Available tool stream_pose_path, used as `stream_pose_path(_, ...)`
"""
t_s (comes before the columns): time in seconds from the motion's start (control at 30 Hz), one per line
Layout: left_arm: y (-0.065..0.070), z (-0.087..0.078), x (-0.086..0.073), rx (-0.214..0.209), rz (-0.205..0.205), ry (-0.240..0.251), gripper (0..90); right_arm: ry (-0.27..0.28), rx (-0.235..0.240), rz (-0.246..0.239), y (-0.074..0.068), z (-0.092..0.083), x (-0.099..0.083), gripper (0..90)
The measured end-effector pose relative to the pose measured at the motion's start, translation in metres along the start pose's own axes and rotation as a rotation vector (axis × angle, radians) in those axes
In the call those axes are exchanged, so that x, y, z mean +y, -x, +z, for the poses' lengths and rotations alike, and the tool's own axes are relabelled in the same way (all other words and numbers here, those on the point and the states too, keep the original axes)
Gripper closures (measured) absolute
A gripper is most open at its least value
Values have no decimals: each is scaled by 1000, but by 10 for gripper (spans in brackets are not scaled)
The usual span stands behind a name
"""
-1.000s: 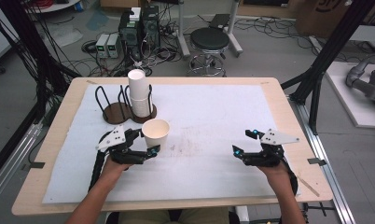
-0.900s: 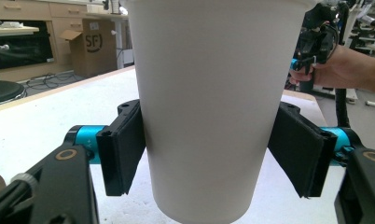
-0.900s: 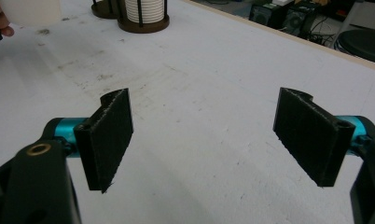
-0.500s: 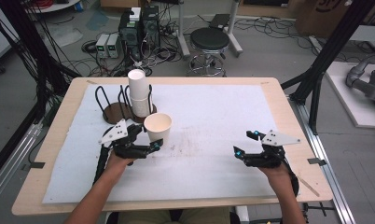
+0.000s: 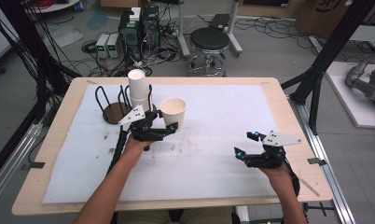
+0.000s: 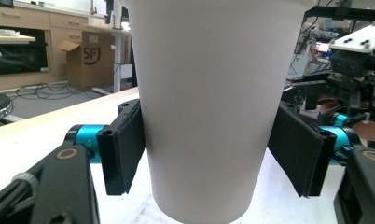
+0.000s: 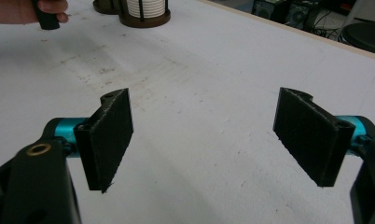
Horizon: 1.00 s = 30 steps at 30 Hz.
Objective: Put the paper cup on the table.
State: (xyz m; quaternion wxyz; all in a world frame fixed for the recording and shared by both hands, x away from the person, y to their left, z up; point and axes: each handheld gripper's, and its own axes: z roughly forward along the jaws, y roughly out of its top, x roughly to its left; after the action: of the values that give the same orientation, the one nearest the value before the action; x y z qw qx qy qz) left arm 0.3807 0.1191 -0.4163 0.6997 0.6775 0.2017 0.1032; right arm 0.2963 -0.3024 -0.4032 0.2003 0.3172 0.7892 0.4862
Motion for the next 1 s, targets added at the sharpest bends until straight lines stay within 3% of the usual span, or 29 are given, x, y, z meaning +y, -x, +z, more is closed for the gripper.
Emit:
stream_pose_path(0.17, -4, 14, -10, 16, -1, -42, 300, 4, 1, 3, 1, -2, -1, 204)
stream_pose_path(0.2, -5, 19, -16, 26, -3, -77, 300, 5, 0, -1, 1, -2, -1, 203)
stream_pose_path(0.27, -6, 21, -18, 31, 0, -94, 300, 5, 2, 1, 1, -2, 0, 203)
stream_pose_path(0.4, -7, 32, -28, 61, 10, -186, 300, 5, 5, 3, 0, -3, 0, 204)
stream_pose_path(0.63, -7, 40, -34, 95, 15, -285, 302, 8, 11, 3, 1, -3, 0, 204)
stream_pose_path(1.0, -2, 46, -35, 187, 49, -422, 311, 11, 14, 3, 0, -4, 0, 204)
